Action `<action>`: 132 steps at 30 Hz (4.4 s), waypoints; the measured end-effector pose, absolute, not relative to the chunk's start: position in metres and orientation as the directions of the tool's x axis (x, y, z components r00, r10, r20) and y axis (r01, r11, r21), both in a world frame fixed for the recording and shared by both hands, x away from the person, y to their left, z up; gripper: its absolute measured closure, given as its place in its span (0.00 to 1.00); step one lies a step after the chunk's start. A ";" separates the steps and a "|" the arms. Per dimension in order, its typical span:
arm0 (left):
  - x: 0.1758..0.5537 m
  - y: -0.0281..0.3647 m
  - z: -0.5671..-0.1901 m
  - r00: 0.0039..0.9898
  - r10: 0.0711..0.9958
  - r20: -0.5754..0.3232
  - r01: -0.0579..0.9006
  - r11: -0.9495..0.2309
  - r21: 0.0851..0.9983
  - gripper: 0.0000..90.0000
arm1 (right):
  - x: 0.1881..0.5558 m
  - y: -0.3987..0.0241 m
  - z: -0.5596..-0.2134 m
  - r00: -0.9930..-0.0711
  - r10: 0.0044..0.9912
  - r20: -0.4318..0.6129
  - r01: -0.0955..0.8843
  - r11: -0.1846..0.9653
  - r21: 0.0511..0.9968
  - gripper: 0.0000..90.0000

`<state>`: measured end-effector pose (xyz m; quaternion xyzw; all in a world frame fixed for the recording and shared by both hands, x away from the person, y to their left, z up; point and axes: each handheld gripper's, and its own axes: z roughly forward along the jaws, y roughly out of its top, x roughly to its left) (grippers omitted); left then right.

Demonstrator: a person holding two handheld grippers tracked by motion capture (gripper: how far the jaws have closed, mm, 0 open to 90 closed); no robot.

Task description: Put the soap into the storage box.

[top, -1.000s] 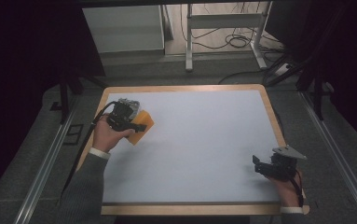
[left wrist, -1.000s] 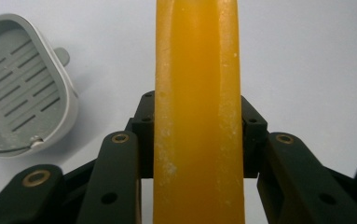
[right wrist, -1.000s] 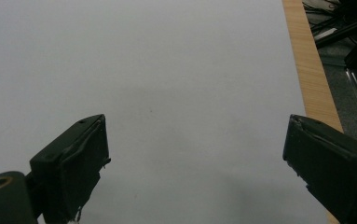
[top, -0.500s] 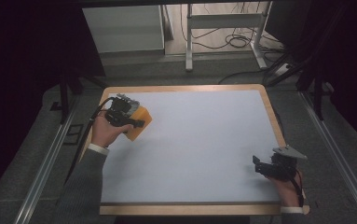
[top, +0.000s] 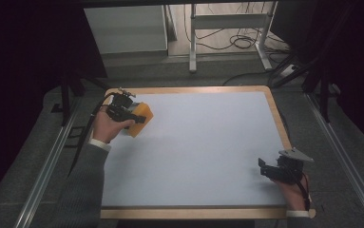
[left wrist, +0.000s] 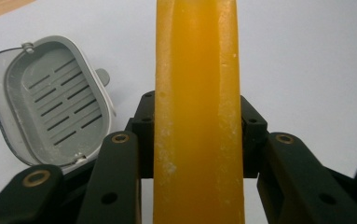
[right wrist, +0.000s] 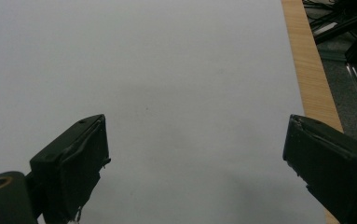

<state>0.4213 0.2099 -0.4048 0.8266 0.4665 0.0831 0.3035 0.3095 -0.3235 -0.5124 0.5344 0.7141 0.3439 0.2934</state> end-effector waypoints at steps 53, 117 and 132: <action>0.482 0.250 -0.425 0.377 0.898 -0.226 0.814 -0.205 0.543 0.67 | 0.309 -0.328 -0.511 -0.243 0.969 -0.048 0.559 0.180 0.809 0.07; 0.383 0.249 -0.437 0.484 0.866 -0.127 0.653 -0.260 0.712 0.25 | 0.306 -0.318 -0.506 -0.266 0.961 -0.075 0.516 0.207 0.831 0.08; 0.325 0.223 -0.500 0.543 0.826 -0.151 0.658 -0.307 0.688 0.23 | 0.308 -0.318 -0.509 -0.270 0.961 -0.066 0.534 0.206 0.820 0.08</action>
